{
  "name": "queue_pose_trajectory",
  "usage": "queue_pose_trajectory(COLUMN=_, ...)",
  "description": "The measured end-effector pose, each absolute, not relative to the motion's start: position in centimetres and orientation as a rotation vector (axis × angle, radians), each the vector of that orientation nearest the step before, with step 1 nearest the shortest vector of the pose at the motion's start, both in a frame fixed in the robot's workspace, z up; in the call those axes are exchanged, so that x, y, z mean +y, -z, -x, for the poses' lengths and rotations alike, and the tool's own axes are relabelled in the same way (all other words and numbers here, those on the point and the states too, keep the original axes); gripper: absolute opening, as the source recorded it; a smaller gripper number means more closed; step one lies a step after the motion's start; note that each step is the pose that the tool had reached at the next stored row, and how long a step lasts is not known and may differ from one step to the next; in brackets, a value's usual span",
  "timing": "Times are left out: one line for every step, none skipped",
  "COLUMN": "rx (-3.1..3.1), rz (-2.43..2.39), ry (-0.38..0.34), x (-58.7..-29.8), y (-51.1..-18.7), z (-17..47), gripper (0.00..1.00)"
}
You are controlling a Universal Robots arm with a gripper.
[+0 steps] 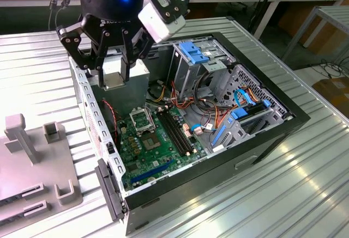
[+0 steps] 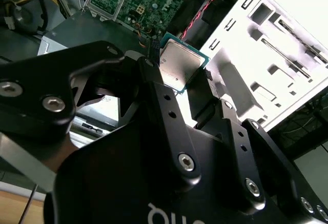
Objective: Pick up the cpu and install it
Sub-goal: 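Pick up the cpu and move it towards the insertion slot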
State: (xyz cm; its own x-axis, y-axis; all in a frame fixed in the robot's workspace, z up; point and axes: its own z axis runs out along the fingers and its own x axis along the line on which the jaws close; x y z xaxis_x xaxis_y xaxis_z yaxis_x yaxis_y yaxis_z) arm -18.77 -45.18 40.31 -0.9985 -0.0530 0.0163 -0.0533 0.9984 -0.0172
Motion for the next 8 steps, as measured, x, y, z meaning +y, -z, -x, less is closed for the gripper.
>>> queue_pose_trajectory(rx=-3.125, rz=-0.083, ry=-0.028, x=-45.18, y=-40.31, z=18.7, gripper=0.47)
queue_pose_trajectory(rx=-3.125, rz=-0.083, ry=-0.028, x=-45.19, y=-40.31, z=18.64, gripper=0.47)
queue_pose_trajectory(rx=-3.124, rz=-0.083, ry=-0.028, x=-45.18, y=-40.31, z=18.57, gripper=0.47)
queue_pose_trajectory(rx=-3.124, rz=-0.083, ry=-0.028, x=-45.18, y=-40.3, z=18.51, gripper=0.47)
queue_pose_trajectory(rx=-3.125, rz=-0.083, ry=-0.028, x=-45.18, y=-40.3, z=18.44, gripper=0.47)
queue_pose_trajectory(rx=-3.125, rz=-0.083, ry=-0.028, x=-45.18, y=-40.3, z=18.34, gripper=0.47)
queue_pose_trajectory(rx=-3.124, rz=-0.083, ry=-0.028, x=-45.18, y=-40.3, z=18.27, gripper=0.47)
queue_pose_trajectory(rx=-3.124, rz=-0.083, ry=-0.028, x=-45.18, y=-40.3, z=18.16, gripper=0.47)
